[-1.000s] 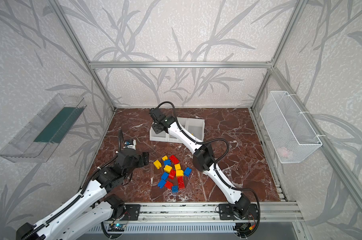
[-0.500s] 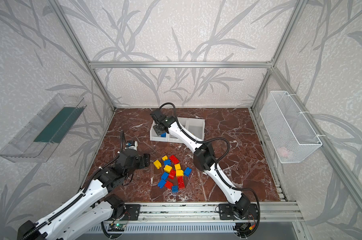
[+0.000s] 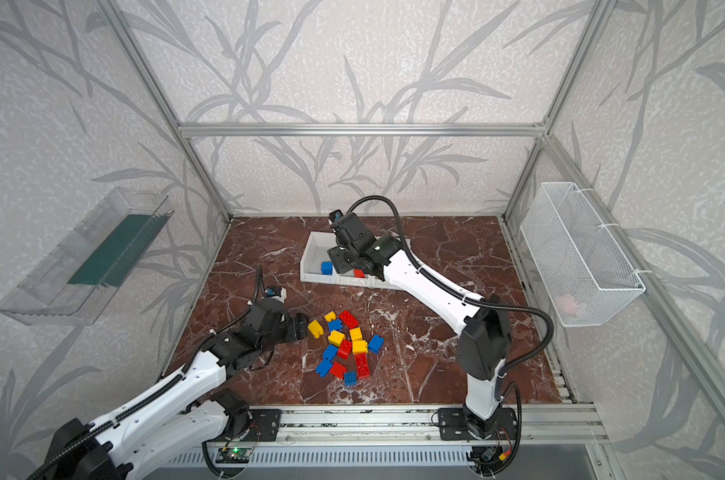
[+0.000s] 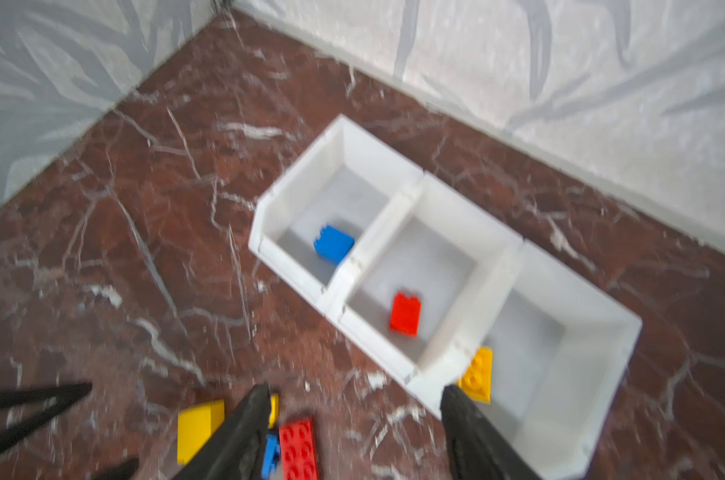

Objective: Sort the legos into containers by color
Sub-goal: 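Grasp a yellow brick with the left gripper while the right arm withdraws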

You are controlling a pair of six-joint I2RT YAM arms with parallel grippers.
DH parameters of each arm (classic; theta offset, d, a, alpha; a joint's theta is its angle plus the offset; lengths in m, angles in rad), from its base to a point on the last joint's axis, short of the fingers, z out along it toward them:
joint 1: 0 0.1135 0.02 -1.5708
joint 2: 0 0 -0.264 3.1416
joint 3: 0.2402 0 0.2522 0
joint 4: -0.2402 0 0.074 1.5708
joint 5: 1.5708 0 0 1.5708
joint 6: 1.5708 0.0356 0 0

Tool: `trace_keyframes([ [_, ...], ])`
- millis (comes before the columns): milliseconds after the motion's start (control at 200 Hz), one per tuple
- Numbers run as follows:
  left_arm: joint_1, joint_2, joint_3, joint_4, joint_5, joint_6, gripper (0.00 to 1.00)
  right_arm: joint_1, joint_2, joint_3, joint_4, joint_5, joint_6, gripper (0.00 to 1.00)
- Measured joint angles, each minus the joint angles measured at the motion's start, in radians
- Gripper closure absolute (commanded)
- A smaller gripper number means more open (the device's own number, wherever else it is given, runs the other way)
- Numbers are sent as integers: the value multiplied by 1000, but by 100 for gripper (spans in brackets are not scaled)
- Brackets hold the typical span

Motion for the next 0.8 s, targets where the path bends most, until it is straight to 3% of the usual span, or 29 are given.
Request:
trace_keyframes([
  [175, -1, 76, -13, 54, 63, -17, 13, -7, -262, -405, 31, 45, 96, 32],
  [330, -5, 175, -15, 99, 116, -25, 13, -14, -483, -640, 13, 87, 201, 31],
  [520, -8, 320, 23, 113, 144, -22, 17, -21, -643, -749, -9, 126, 279, 30],
  [805, -13, 470, 122, 126, 175, -23, 26, -23, -663, -767, -34, 151, 319, 30],
])
